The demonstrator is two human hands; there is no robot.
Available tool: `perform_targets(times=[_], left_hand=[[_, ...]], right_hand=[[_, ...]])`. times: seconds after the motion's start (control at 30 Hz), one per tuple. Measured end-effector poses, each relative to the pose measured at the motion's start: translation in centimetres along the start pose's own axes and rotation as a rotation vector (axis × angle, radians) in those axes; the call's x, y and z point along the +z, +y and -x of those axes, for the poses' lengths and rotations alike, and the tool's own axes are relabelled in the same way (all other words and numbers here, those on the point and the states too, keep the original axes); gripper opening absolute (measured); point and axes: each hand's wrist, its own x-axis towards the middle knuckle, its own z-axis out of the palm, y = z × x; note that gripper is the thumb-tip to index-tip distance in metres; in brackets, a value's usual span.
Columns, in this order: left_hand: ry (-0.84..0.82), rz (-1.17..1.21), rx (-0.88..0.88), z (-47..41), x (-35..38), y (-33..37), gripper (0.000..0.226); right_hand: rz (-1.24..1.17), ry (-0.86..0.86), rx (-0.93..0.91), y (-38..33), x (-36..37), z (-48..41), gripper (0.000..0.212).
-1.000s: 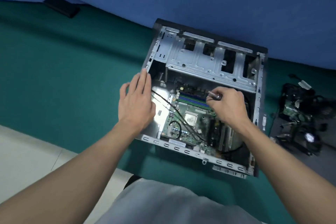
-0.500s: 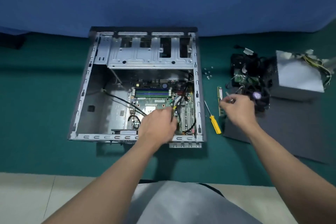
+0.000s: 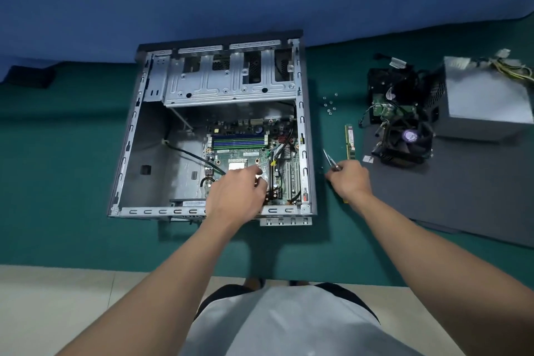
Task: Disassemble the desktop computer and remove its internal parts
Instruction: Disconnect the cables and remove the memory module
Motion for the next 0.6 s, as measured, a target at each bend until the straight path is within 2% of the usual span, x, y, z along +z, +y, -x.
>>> perform_targets(times=[0.17,0.27,0.4,0.6], left_hand=[[0.015,0.046,0.037,-0.2,0.0,-0.4,0.033],[0.028,0.076,0.077,-0.3,-0.3,-1.3,0.035],[0.122,0.04,0.102,-0.5,-1.3,-4.3,0.033],[0.201,-0.026,-0.01,-0.6,-2.8,-10.5,0.032]], right_hand=[[-0.068,0.003,-0.089,-1.9,-3.2,0.5,0.022],[-0.116,-0.025,-0.211,-4.5,-5.5,1.5,0.037],[-0.109,-0.037,-0.457,-8.9,-7.5,3.6,0.029],[0.26,-0.081,-0.689,-14.4,-6.6,5.6,0.017]])
